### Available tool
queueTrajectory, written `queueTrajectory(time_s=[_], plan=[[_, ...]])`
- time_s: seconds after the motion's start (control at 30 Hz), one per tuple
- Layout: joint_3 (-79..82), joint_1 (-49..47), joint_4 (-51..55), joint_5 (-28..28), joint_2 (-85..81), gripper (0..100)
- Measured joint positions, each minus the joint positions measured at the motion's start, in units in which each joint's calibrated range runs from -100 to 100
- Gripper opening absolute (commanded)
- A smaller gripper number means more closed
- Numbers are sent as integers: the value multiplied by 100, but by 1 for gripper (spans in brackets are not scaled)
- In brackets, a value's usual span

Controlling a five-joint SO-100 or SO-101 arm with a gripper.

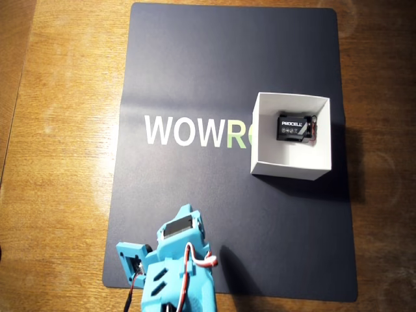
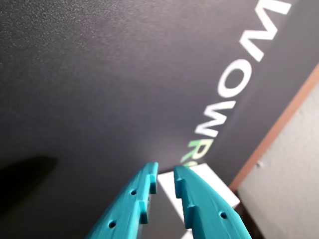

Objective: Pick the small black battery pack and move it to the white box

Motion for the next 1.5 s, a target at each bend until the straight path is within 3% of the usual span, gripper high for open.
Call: queueTrajectory(time_s=[0.57,1.5], plan=[[773,0,35,0,-1212,3],[1218,-12,44,0,-1203,3]])
